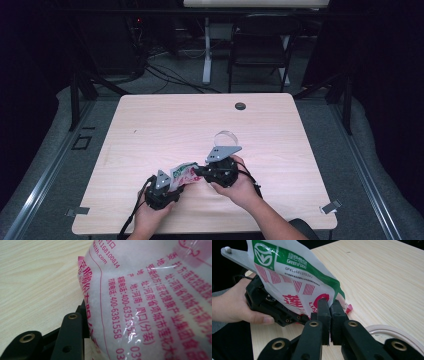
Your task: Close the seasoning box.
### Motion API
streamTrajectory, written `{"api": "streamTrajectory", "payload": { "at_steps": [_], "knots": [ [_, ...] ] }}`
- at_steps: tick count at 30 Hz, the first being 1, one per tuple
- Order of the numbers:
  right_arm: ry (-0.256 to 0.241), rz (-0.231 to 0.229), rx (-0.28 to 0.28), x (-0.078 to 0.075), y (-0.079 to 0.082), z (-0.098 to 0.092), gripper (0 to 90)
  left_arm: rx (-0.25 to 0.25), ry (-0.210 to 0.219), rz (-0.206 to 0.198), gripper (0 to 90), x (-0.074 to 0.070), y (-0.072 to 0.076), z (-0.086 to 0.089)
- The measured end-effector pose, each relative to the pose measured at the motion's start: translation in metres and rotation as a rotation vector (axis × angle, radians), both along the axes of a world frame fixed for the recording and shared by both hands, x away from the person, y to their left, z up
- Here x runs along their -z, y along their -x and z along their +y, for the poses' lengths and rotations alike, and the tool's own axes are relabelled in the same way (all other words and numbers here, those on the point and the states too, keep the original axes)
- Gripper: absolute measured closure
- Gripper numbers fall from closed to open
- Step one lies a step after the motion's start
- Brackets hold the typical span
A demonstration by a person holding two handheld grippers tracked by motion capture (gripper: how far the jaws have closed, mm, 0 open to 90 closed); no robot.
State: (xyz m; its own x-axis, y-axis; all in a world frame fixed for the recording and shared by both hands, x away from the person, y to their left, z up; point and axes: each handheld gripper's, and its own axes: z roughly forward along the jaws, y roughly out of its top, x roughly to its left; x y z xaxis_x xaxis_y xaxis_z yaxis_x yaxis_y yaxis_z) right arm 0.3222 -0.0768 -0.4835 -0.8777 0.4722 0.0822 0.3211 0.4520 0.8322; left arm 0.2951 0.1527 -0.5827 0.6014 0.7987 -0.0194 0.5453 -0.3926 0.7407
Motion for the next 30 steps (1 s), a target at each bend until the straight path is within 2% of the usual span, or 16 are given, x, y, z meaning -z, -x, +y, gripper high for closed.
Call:
{"api": "streamTrajectory", "payload": {
  "at_steps": [6,16,23,30],
  "knots": [
    [-0.013,-0.001,0.005,-0.001,0.0,-0.001,85.6,-0.009,-0.004,0.004,60.4,-0.004,-0.001,0.003],
    [-0.045,0.001,0.002,-0.004,0.0,-0.004,78.4,-0.012,-0.014,-0.021,60.8,-0.011,-0.001,0.004],
    [-0.081,0.015,-0.007,-0.01,0.0,-0.007,68.7,-0.022,-0.016,-0.035,60.9,-0.015,-0.002,0.007],
    [-0.11,0.0,0.009,-0.014,-0.001,-0.011,57.5,-0.032,-0.036,-0.055,60.9,-0.018,-0.002,0.009]
  ]
}}
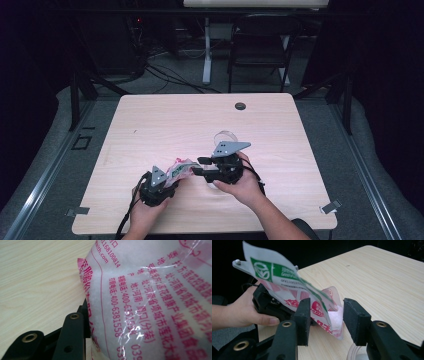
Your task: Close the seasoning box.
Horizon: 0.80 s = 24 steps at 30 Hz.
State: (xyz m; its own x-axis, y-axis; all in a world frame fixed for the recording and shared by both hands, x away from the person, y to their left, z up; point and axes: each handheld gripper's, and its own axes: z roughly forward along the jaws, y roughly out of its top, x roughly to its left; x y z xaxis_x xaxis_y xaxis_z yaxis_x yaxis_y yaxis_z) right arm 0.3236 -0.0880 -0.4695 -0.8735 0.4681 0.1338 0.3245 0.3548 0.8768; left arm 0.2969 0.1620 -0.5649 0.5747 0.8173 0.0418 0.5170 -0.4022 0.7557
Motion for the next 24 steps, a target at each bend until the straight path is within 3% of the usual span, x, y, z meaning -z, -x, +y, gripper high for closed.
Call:
{"api": "streamTrajectory", "payload": {
  "at_steps": [10,15,24],
  "knots": [
    [-0.029,-0.023,0.005,-0.005,0.001,-0.006,53.3,-0.03,0.009,-0.026,60.9,-0.005,-0.002,0.006],
    [-0.026,-0.05,0.027,-0.007,0.0,-0.011,52.3,-0.05,0.017,-0.044,60.9,-0.009,-0.005,0.012],
    [-0.008,-0.057,0.087,-0.007,-0.001,-0.027,53.9,-0.076,0.021,-0.079,60.9,-0.017,-0.011,0.016]
  ]
}}
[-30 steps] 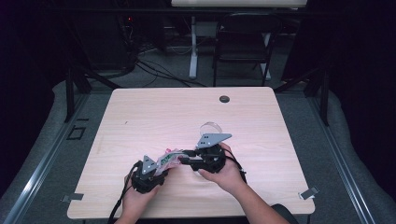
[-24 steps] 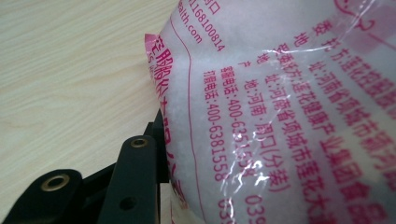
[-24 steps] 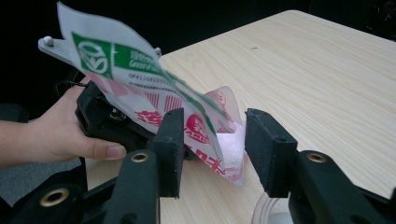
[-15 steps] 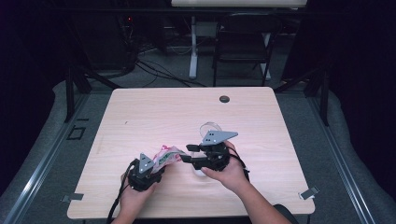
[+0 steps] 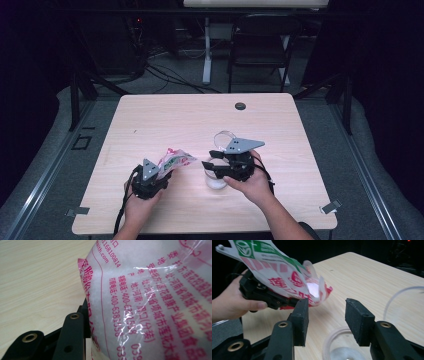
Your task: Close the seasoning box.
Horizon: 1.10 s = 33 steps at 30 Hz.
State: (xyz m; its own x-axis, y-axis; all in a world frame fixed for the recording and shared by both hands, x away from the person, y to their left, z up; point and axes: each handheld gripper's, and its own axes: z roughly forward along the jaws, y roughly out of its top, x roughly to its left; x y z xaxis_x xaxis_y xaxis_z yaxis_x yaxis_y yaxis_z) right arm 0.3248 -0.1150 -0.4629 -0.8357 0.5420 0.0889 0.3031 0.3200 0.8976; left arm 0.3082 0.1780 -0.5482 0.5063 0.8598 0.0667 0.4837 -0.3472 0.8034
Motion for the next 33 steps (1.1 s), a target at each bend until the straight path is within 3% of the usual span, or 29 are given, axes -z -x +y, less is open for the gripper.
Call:
{"api": "streamTrajectory", "payload": {
  "at_steps": [10,14,19,26,33],
  "knots": [
    [0.014,0.022,0.065,0.005,0.0,-0.015,53.0,-0.002,-0.013,-0.034,60.9,-0.006,-0.007,-0.001],
    [0.013,0.058,0.06,0.007,0.001,-0.019,57.1,0.002,-0.019,-0.052,60.9,-0.01,-0.009,-0.003],
    [0.024,0.061,0.057,0.007,0.004,-0.022,63.3,0.007,-0.021,-0.06,60.9,-0.013,-0.012,-0.005],
    [0.058,0.057,0.052,-0.002,0.005,-0.023,71.4,0.014,-0.042,-0.075,60.9,-0.014,-0.012,-0.008],
    [0.026,0.071,0.064,-0.012,-0.003,-0.029,73.5,0.022,-0.065,-0.087,60.9,-0.015,-0.014,-0.011]
  ]
}}
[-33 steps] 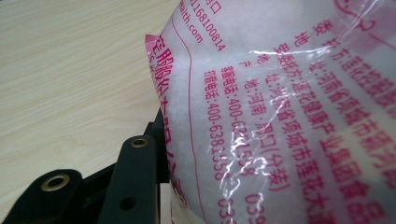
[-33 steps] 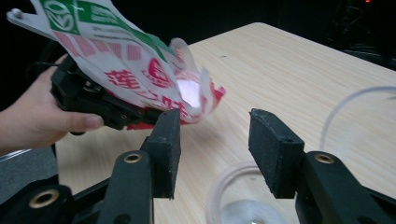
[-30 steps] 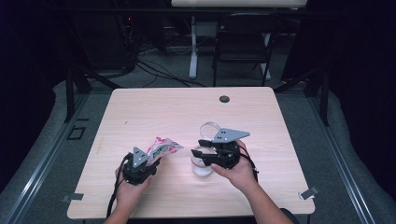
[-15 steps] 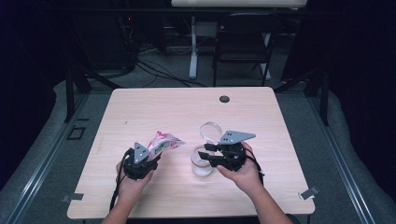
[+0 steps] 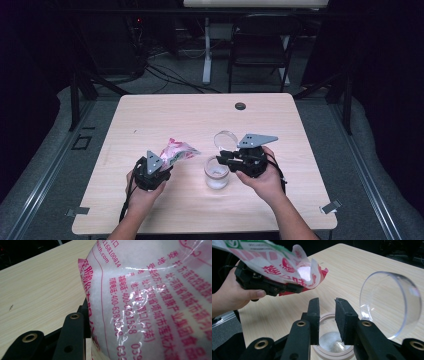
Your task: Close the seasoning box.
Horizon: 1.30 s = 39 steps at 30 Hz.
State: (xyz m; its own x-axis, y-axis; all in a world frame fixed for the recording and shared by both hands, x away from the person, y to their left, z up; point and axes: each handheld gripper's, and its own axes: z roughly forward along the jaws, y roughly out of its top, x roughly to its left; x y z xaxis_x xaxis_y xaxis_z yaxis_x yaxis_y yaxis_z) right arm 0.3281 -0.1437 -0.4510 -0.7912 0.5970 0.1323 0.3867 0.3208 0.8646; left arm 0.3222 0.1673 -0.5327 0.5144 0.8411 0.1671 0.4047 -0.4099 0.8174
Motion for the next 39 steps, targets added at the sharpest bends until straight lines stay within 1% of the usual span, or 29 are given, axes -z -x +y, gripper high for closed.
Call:
{"api": "streamTrajectory", "payload": {
  "at_steps": [3,5,10,13,14,16,18,19,20,23,24,26,29,33,36,39],
  "knots": [
    [-0.003,0.004,0.005,-0.005,-0.005,-0.002,73.4,0.002,0.0,-0.005,60.9,0.0,0.0,-0.001],
    [-0.009,0.001,0.006,-0.008,-0.007,-0.003,73.5,0.002,-0.008,-0.009,60.9,0.0,-0.001,-0.002],
    [-0.052,-0.016,0.017,-0.018,-0.014,-0.007,73.5,0.004,-0.02,-0.01,60.9,0.001,-0.001,-0.003],
    [-0.059,-0.023,0.022,-0.021,-0.018,-0.008,73.5,0.005,-0.02,-0.012,60.9,0.001,-0.001,-0.004],
    [-0.05,-0.024,0.019,-0.021,-0.018,-0.009,73.5,0.007,-0.022,-0.01,60.9,0.001,-0.001,-0.004],
    [-0.027,-0.028,0.016,-0.02,-0.018,-0.009,73.3,0.008,-0.027,-0.008,60.9,0.001,-0.002,-0.005],
    [-0.019,-0.03,0.011,-0.019,-0.016,-0.008,73.1,0.012,-0.032,-0.011,60.9,0.0,-0.002,-0.006],
    [-0.019,-0.027,0.008,-0.017,-0.015,-0.008,72.8,0.017,-0.039,-0.018,60.9,-0.001,-0.003,-0.008],
    [-0.015,-0.027,0.002,-0.016,-0.014,-0.008,72.1,0.02,-0.035,-0.018,60.9,-0.002,-0.004,-0.009],
    [-0.003,-0.025,-0.013,-0.012,-0.01,-0.006,71.1,0.032,-0.055,-0.033,60.9,-0.007,-0.005,-0.012],
    [-0.001,-0.025,-0.015,-0.012,-0.009,-0.005,71.0,0.034,-0.055,-0.041,60.9,-0.009,-0.005,-0.013],
    [-0.002,-0.019,-0.021,-0.011,-0.008,-0.005,71.1,0.038,-0.072,-0.052,60.9,-0.012,-0.007,-0.014],
    [-0.007,-0.022,-0.026,-0.012,-0.006,-0.005,71.0,0.041,-0.098,-0.074,60.9,-0.018,-0.012,-0.018],
    [-0.011,-0.033,-0.034,-0.014,-0.003,-0.004,69.5,0.05,-0.114,-0.094,60.9,-0.024,-0.018,-0.025],
    [-0.012,-0.039,-0.032,-0.014,-0.001,-0.003,67.7,0.065,-0.116,-0.1,60.9,-0.027,-0.022,-0.029],
    [-0.009,-0.042,-0.035,-0.014,0.0,-0.002,66.8,0.077,-0.116,-0.102,60.9,-0.026,-0.024,-0.032]
  ]
}}
